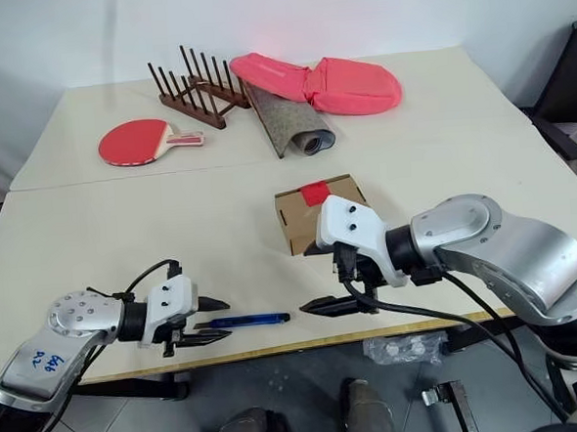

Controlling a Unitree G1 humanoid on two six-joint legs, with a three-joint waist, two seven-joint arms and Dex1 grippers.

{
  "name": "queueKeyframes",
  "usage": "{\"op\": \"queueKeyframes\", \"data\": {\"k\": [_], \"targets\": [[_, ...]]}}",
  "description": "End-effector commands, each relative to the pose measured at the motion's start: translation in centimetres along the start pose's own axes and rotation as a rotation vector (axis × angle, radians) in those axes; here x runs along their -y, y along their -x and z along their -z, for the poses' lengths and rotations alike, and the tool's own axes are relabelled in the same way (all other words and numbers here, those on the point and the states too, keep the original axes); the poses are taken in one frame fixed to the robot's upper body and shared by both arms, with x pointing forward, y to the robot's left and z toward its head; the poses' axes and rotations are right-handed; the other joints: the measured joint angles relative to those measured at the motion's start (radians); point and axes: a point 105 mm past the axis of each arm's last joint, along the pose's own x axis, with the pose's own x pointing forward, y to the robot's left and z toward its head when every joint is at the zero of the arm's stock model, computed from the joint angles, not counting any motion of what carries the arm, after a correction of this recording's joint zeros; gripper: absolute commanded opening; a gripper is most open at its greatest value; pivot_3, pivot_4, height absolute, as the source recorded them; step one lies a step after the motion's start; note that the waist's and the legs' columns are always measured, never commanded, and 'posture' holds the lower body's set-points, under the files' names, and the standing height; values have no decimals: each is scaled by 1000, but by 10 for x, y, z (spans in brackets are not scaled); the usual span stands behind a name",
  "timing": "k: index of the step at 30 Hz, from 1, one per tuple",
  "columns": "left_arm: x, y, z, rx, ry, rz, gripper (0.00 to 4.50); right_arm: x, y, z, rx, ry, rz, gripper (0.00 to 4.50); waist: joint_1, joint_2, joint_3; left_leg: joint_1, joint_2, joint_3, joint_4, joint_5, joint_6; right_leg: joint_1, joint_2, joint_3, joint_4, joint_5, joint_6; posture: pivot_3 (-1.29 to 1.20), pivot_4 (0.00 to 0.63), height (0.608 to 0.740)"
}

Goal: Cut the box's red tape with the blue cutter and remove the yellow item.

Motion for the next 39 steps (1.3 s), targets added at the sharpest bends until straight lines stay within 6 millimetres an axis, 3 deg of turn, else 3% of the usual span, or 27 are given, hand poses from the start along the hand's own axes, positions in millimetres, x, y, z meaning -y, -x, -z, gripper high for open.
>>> {"op": "queueKeyframes", "data": {"k": [1,4,15,18,21,26,31,39], "targets": [[13,-6,30,-93,56,90,1780,-5,3,-12,31,59,-16,4500,0,0,0,0,0,0,0,0,0,0,0,0,0,0,0,0,150,740],[13,-3,38,-120,43,93,962,-8,2,-12,29,67,-31,4500,-1,0,0,1,0,2,-1,0,0,0,0,0,0,0,0,0,150,740],[26,-3,42,-123,46,152,962,-16,-4,-15,29,97,-86,4500,-6,1,-1,15,1,15,-14,0,-2,0,-1,1,0,-1,-3,0,150,740],[28,-5,41,-115,36,138,405,-20,-12,-15,19,111,-113,4500,-6,2,-2,15,1,16,-14,-1,-3,0,-1,1,0,-2,-3,0,150,740],[27,-8,40,-106,32,109,389,-20,-22,-12,-10,104,-112,4500,-5,3,-2,16,1,18,-14,-1,-4,0,-1,1,0,-2,-3,0,150,740],[25,-14,26,-18,-28,27,389,-20,-44,-6,-73,54,-122,4500,-3,5,-4,16,1,19,-13,-1,-3,0,-2,1,1,-2,-3,0,150,740],[13,-14,16,42,-86,-91,389,-19,-48,-3,-84,36,-110,4500,11,5,-4,15,1,18,-13,-1,-2,-1,-5,0,0,-2,-3,0,150,740],[9,-7,-17,254,-200,-244,389,16,-23,-24,-1,-35,-9,4500,1,2,-2,13,0,19,-12,-2,1,-1,-6,1,1,0,0,0,150,740]]}}
